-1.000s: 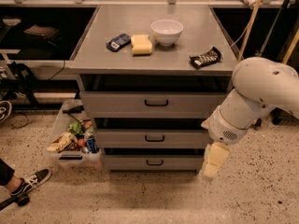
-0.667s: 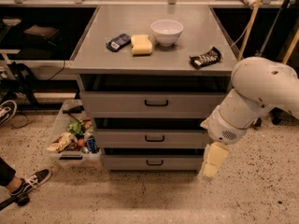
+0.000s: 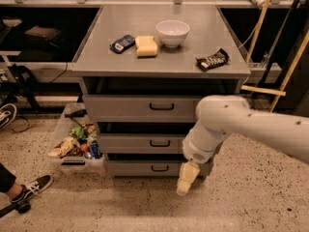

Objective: Open bottom drawer

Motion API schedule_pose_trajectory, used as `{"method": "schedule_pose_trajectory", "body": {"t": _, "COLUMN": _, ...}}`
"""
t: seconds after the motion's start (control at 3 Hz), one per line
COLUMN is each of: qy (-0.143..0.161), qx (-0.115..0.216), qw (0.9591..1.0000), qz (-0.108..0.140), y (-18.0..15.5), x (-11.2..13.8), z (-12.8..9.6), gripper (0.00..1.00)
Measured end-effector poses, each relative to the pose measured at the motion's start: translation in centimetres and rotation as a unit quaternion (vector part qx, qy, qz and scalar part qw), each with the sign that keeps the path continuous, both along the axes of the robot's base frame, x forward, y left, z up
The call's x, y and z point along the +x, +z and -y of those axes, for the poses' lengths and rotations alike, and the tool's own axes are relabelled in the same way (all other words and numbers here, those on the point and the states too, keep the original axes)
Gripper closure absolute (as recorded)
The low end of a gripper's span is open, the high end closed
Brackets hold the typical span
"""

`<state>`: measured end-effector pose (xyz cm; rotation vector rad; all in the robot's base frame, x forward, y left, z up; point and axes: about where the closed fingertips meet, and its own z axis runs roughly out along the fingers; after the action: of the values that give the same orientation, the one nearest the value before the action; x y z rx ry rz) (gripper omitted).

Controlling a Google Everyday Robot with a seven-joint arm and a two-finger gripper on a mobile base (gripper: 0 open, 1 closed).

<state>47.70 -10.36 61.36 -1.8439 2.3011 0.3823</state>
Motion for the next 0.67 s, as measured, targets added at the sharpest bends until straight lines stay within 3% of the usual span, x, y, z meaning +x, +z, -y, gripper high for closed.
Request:
{"method": "schedule_pose_trajectory", "body": {"t": 0.33, "qy": -0.023, "qx": -0.037, "qw": 0.9983, "qz": 0.038, "y": -5.9, "x": 3.9, "z": -1.7, "gripper": 0.00}}
{"method": "schedule_pose_trajectory", "body": {"t": 0.67, "qy": -0.045, "qx": -0.032, "qw": 0.9952, "qz": 0.080, "y": -5.6, "x": 6.6, "z": -2.6, "gripper": 0.00}}
